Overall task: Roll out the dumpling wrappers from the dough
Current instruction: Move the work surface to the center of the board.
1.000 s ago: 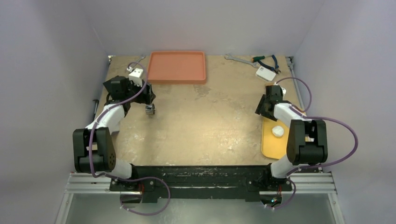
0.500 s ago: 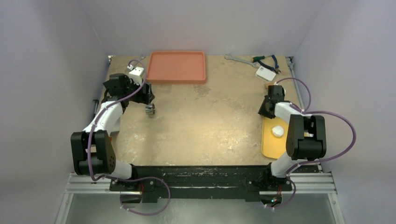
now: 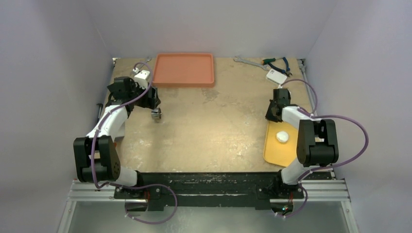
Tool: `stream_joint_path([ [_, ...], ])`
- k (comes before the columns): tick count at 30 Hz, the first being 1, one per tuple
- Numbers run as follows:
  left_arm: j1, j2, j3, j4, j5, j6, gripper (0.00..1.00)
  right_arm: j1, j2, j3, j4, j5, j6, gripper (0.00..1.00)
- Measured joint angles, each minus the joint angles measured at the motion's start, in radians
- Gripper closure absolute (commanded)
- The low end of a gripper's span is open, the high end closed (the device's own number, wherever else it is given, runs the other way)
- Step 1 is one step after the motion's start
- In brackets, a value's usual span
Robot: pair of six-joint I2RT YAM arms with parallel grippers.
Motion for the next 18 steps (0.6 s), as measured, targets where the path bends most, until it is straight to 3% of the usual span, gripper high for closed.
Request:
stream_joint_path([
  [18, 0.0, 0.0, 0.002, -0.004, 0.0, 0.0, 0.21, 0.431, 0.036, 0.059, -0.034, -0.065, 0.165, 1.0],
])
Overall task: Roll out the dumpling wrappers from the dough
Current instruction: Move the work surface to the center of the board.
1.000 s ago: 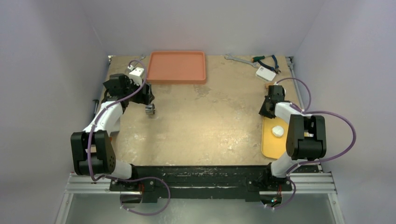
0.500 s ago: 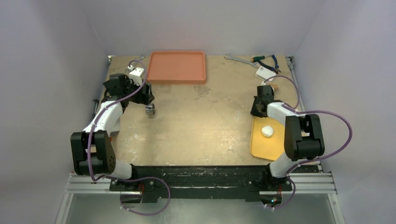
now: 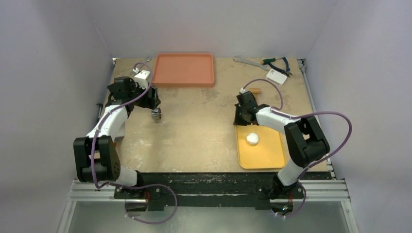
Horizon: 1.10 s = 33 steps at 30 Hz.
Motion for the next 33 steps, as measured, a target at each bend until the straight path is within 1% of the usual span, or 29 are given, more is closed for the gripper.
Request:
stream_joint_path([
  [5, 0.0, 0.0, 0.0, 0.0, 0.0, 0.0, 0.21, 0.087, 0.021, 0.03, 0.005, -0.017, 0.076, 1.0],
  [13, 0.0, 0.0, 0.014, -0.007, 0.0, 0.0, 0.21, 0.215, 0.118, 0.14, 0.027, -0.016, 0.171, 1.0],
  [16, 0.0, 0.0, 0.016, -0.008, 0.0, 0.004, 0.21, 0.248, 0.148, 0.181, 0.036, -0.015, 0.191, 1.0],
  [22, 0.0, 0.0, 0.016, -0.01, 0.0, 0.007, 0.21, 0.276, 0.152, 0.188, 0.051, -0.012, 0.227, 1.0],
  [23, 0.0, 0.0, 0.017, -0.012, 0.0, 0.007, 0.21, 0.277, 0.152, 0.189, 0.051, -0.011, 0.23, 0.98],
  [24, 0.0, 0.0, 0.018, -0.012, 0.0, 0.007, 0.21, 0.278, 0.152, 0.189, 0.051, -0.011, 0.232, 0.91],
  [26, 0.0, 0.0, 0.02, -0.015, 0.0, 0.008, 0.21, 0.281, 0.152, 0.193, 0.05, -0.009, 0.232, 0.74],
  [27, 0.0, 0.0, 0.021, -0.016, 0.0, 0.008, 0.2, 0.282, 0.152, 0.195, 0.05, -0.006, 0.231, 0.67],
  [31, 0.0, 0.0, 0.022, -0.016, 0.0, 0.008, 0.21, 0.284, 0.152, 0.224, 0.054, -0.006, 0.237, 0.49],
  [33, 0.0, 0.0, 0.026, -0.023, 0.0, 0.008, 0.2, 0.285, 0.152, 0.237, 0.057, -0.01, 0.234, 0.38],
])
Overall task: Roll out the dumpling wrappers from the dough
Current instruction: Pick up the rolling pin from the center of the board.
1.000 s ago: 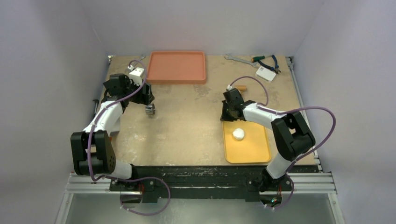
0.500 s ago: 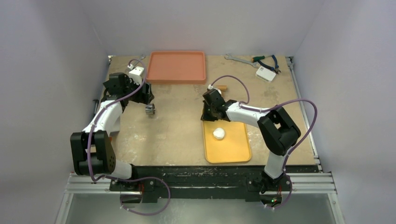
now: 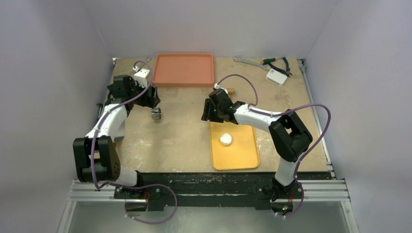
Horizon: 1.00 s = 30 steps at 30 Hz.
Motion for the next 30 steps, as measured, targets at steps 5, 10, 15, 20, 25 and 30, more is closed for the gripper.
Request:
stream_joint_path([
  [5, 0.0, 0.0, 0.006, -0.004, 0.0, 0.0, 0.21, 0.002, -0.003, 0.084, -0.029, 0.0, -0.043, 0.21],
  [10, 0.0, 0.0, 0.017, -0.026, 0.0, 0.003, 0.21, -0.021, -0.044, 0.222, -0.101, 0.076, -0.145, 0.19],
  [15, 0.0, 0.0, 0.032, -0.048, 0.0, 0.003, 0.2, -0.162, -0.024, 0.361, -0.158, 0.119, -0.224, 0.01],
  [20, 0.0, 0.0, 0.044, -0.063, 0.0, 0.003, 0.2, -0.249, 0.108, 0.435, -0.205, 0.188, -0.266, 0.04],
  [25, 0.0, 0.0, 0.046, -0.085, 0.001, 0.003, 0.2, -0.247, 0.235, 0.436, -0.241, 0.19, -0.282, 0.25],
  [30, 0.0, 0.0, 0.047, -0.096, 0.009, 0.003, 0.2, -0.246, 0.288, 0.436, -0.247, 0.183, -0.285, 0.38],
])
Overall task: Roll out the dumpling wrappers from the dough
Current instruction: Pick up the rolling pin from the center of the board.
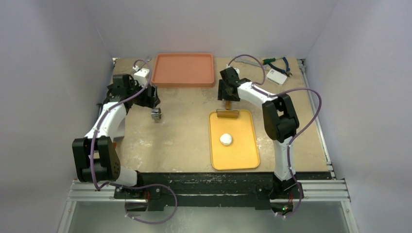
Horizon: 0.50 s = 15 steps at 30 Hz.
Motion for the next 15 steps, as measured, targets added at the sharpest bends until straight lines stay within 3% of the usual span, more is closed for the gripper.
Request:
stream_joint_path([
  [6, 0.0, 0.0, 0.007, -0.008, 0.004, 0.0, 0.21, -0.001, 0.034, 0.001, 0.006, 0.001, -0.008, 0.59],
  [12, 0.0, 0.0, 0.014, -0.018, 0.008, 0.0, 0.21, -0.017, 0.051, 0.0, 0.023, -0.001, -0.018, 1.0],
  [15, 0.0, 0.0, 0.024, -0.031, 0.011, 0.0, 0.23, -0.021, 0.048, -0.003, 0.027, -0.003, -0.023, 1.0],
])
